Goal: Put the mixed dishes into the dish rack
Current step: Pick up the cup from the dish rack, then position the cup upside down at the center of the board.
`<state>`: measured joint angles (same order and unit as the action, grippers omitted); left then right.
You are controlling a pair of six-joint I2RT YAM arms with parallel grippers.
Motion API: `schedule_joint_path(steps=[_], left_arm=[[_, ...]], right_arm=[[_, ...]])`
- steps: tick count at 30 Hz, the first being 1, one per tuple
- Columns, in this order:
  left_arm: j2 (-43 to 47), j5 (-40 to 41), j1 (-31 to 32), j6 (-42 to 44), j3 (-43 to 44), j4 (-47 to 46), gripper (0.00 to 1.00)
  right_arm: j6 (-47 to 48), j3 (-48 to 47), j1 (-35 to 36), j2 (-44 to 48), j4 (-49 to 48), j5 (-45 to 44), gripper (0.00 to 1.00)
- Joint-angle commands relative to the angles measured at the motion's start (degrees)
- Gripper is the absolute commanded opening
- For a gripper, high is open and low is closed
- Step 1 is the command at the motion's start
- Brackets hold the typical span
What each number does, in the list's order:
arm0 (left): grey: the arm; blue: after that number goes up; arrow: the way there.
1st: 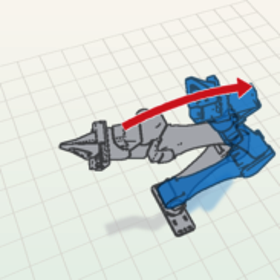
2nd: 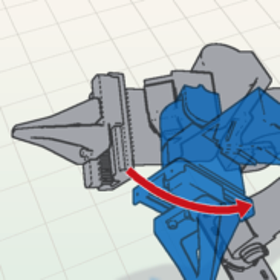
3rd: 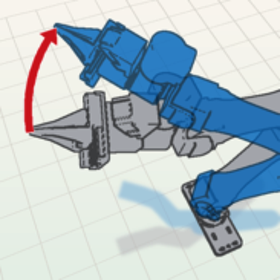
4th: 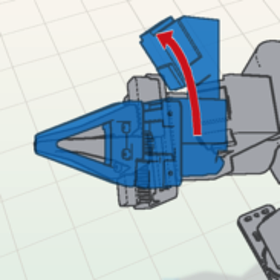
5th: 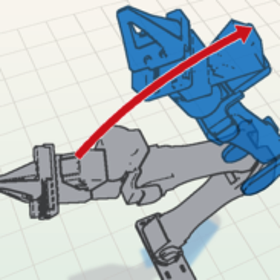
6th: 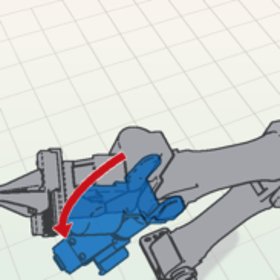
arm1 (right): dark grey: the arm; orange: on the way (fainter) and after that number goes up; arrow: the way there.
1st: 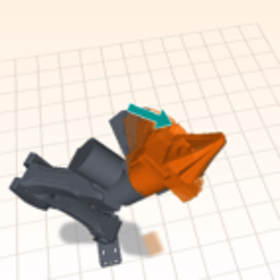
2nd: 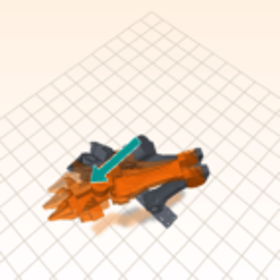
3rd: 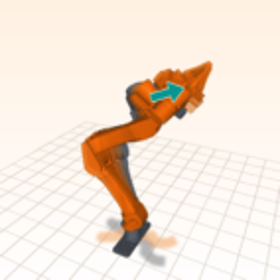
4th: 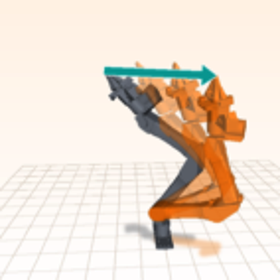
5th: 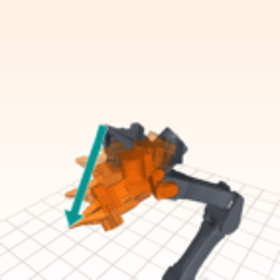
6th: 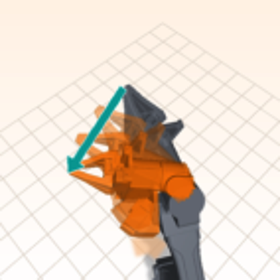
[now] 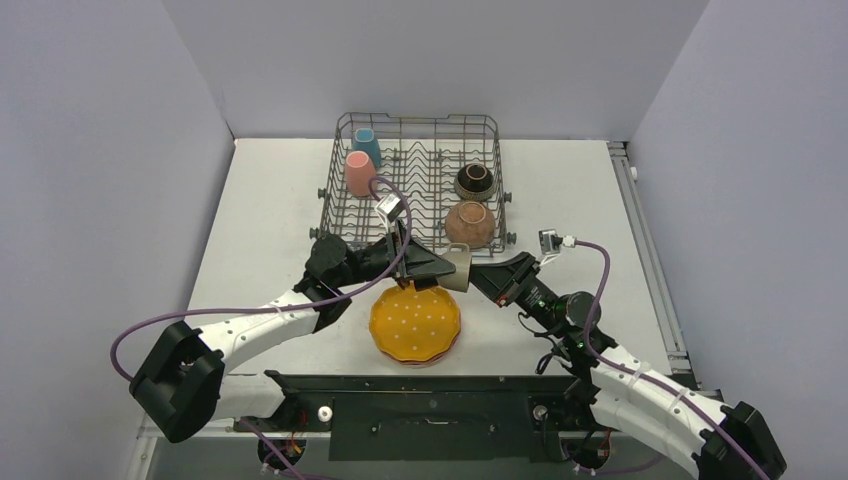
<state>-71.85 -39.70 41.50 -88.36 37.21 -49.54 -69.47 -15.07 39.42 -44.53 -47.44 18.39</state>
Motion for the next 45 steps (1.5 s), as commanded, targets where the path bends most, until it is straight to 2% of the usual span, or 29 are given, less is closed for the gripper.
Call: schedule_joint_path(steps=[1, 11, 20, 26, 29, 34, 36, 40, 45], left_arm=[[0.70, -1.75, 0.02, 0.96, 2.81, -3.40, 0.10], [1.36, -2.85, -2.76, 2.70, 3.70, -1.19, 0.02], [2.17, -5.54, -6.87, 10.37, 6.66, 11.06, 0.00], [4.03, -5.06, -11.40, 22.94, 11.94, 28.96, 0.00], [3.68, -3.51, -12.77, 30.58, 14.78, 39.54, 0.00], [1.99, -0.47, -15.01, 39.04, 21.46, 52.07, 0.00], [0.71, 2.70, -15.53, 44.31, 25.55, 62.14, 0.00], [-2.18, 12.65, -15.78, 55.74, 33.75, 75.23, 0.00], [-5.96, 22.23, -16.23, 61.47, 40.44, 82.90, 0.00]], right_arm=[[3.30, -0.35, 0.26, 3.36, 1.30, 0.28, 0.17], [8.06, -1.70, 0.06, 8.50, 12.35, -0.16, 0.27], [14.09, -4.86, 0.07, 13.32, 24.79, -1.35, 0.30], [23.54, -11.55, -0.02, 16.90, 41.70, -4.53, 0.31], [27.62, -14.14, -0.04, 17.29, 46.47, -5.45, 0.32], [30.91, -16.93, -0.04, 17.33, 52.92, -6.79, 0.33], [32.00, -17.52, -0.04, 17.34, 54.73, -7.43, 0.33], [33.32, -18.57, 0.00, 16.93, 57.39, -7.86, 0.34], [33.57, -19.13, -0.11, 16.47, 59.24, -9.17, 0.34]])
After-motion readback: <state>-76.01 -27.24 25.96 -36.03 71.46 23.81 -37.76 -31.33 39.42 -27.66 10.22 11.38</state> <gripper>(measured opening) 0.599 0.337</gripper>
